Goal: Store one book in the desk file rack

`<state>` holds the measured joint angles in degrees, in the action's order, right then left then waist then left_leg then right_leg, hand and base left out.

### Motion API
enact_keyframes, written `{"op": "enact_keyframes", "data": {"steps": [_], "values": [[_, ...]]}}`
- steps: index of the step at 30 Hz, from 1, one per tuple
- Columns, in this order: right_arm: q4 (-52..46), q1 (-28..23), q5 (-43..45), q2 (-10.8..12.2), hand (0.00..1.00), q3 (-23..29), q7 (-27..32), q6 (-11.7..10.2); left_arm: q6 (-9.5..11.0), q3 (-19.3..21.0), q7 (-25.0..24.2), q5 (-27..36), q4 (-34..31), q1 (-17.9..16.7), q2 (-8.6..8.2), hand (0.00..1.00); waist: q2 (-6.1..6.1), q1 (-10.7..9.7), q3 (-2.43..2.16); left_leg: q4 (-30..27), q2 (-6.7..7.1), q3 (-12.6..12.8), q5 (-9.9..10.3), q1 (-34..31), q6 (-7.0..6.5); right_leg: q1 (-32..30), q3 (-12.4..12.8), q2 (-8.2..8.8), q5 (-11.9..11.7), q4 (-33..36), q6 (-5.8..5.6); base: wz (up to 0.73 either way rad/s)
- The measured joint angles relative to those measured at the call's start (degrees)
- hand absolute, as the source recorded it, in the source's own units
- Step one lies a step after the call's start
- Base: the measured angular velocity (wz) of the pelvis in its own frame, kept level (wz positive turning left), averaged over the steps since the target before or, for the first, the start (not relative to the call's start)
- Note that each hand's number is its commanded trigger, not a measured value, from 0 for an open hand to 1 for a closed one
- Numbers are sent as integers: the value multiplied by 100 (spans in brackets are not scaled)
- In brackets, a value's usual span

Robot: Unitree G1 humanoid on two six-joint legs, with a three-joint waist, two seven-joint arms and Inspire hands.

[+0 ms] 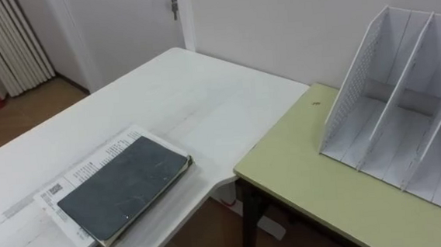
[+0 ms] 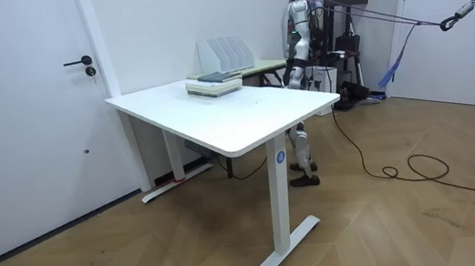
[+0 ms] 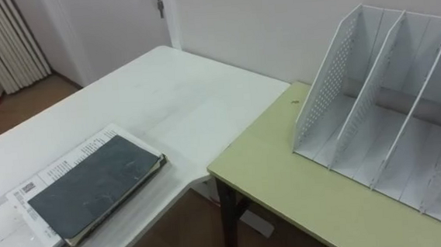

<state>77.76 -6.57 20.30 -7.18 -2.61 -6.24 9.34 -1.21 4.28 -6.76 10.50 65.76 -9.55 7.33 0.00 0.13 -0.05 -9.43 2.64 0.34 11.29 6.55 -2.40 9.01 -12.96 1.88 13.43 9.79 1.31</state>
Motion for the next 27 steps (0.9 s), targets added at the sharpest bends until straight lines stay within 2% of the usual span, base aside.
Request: {"op": "enact_keyframes", "data": {"steps": [3, 9, 13, 21, 24, 27], "values": [[2, 3, 0, -2, 0, -4, -10, -9, 15, -3, 36, -159, -70, -2, 0, 0, -1, 0, 0, -2, 1, -4, 0, 4, 0, 4, -1, 1, 0, 0, 0, 0], [-1, 44, 2, -21, 0, -1, -9, -174, 53, -16, 131, -777, -160, 135, 0, 0, -17, -6, 8, -5, -1, -27, 0, 8, 0, -5, 20, 2, 3, 0, -2, 0], [7, 107, 0, -21, 0, -1, 58, -205, 99, -153, 181, -1117, -227, 163, 19, 0, -23, -110, 9, 0, 1, -34, 0, 6, 0, 0, 16, 1, 2, 0, -3, 0], [2, 100, 20, -21, 0, -116, 131, -238, 147, -618, 415, -2215, -628, 235, 8, 0, -71, -162, 1, -2, 0, 118, 0, 21, 0, -6, 97, -5, 1, 14, -1, -4], [-18, 111, 1, -21, 0, -122, 201, -253, 149, -883, 514, -2633, -850, 252, -2, 0, -84, -185, 15, -2, 0, 118, 0, 19, 0, -2, 109, -4, 1, 13, -3, -1], [-16, 151, 22, -21, 0, -108, 312, -342, 154, -965, 550, -2975, -982, 257, -12, 0, -82, -239, 39, -4, 0, 105, -1, 20, 0, -1, 125, -8, 1, 11, -3, 2]]}}
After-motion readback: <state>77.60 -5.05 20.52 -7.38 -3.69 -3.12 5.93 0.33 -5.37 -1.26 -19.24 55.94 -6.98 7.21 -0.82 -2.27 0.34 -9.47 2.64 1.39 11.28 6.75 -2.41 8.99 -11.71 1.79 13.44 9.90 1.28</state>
